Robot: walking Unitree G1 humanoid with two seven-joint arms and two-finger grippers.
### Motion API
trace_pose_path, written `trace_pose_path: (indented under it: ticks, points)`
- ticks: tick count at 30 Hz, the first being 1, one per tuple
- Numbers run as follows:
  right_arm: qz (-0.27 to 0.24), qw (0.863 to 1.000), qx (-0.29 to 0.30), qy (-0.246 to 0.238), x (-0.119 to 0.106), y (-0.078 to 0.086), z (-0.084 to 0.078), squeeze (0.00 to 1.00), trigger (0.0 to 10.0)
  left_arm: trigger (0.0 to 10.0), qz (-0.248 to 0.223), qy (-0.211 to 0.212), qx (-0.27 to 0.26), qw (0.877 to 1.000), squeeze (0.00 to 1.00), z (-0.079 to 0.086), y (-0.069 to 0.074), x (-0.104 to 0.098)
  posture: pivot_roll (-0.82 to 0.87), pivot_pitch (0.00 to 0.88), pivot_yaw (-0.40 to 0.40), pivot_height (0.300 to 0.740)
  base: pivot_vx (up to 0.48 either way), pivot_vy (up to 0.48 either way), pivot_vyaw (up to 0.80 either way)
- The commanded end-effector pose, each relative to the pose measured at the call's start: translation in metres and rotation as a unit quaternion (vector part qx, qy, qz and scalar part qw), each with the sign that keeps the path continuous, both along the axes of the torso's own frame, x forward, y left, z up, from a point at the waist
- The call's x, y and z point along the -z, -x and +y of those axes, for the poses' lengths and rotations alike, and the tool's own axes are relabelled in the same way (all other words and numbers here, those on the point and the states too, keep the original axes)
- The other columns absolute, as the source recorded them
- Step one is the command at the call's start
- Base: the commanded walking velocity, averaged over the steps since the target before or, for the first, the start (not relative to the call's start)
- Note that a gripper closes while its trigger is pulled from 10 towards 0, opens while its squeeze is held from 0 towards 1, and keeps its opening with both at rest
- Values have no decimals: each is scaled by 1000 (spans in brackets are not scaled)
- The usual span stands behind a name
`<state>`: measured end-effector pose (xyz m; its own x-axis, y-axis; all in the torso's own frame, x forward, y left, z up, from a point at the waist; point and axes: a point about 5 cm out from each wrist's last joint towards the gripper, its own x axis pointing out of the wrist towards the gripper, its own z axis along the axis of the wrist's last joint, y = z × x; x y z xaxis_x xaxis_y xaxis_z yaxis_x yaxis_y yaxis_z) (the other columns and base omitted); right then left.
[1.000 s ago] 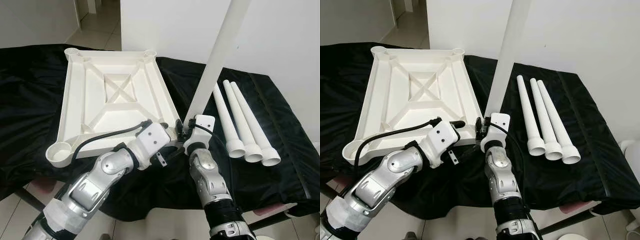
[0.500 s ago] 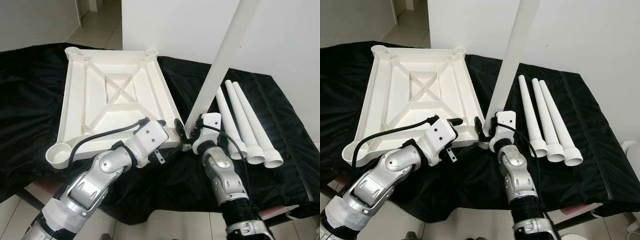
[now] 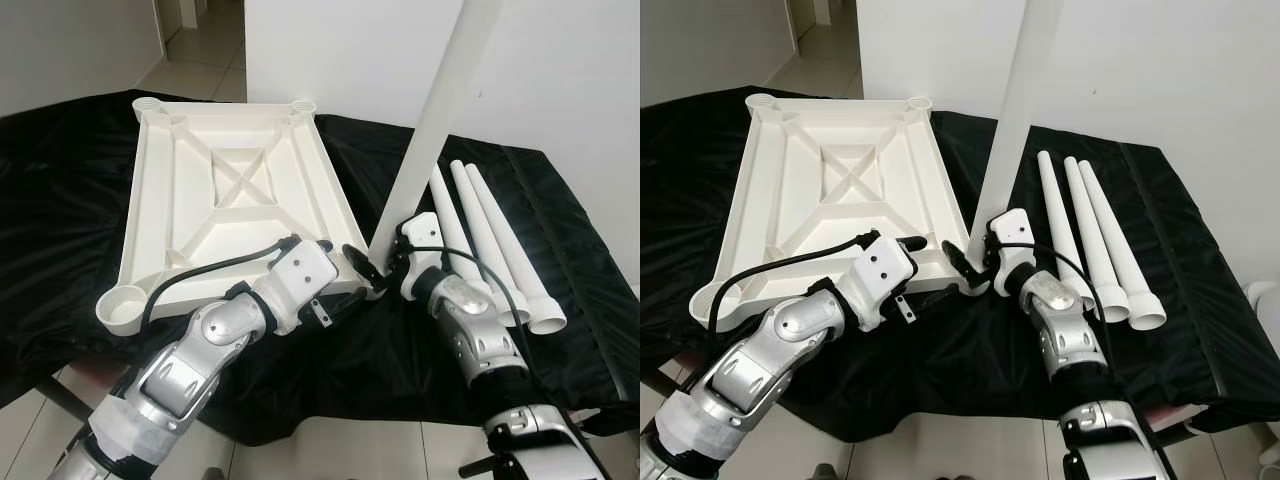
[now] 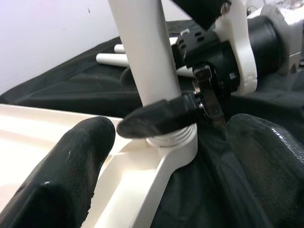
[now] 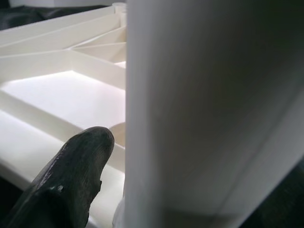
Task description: Building children table
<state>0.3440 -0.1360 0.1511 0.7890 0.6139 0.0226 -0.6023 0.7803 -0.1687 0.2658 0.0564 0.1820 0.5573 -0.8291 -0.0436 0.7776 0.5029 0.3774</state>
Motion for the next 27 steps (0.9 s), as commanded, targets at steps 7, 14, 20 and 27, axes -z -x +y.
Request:
trace_pose_path:
  ticks: [7, 14, 20, 27]
  points:
    - [26, 999, -22, 19, 7, -5, -4, 0, 0, 10000, 0, -12, 29, 1000, 0, -3, 2, -1, 86, 69, -76, 740, 0, 0, 0]
    - [50, 998, -27, 9, 18, -4, -7, 0, 0, 10000, 1, -11, 25, 1000, 0, -2, 3, -1, 85, 74, -73, 740, 0, 0, 0]
    - [60, 998, -27, -1, 23, -2, -7, 0, 10000, 10000, 1, -10, 27, 1000, 0, -3, 3, -1, 83, 74, -73, 740, 0, 0, 0]
    - [60, 997, 11, -36, 24, 4, -1, 0, 10000, 10000, 3, -11, 30, 999, 0, -4, 4, 0, 71, 81, -75, 740, 0, 0, 0]
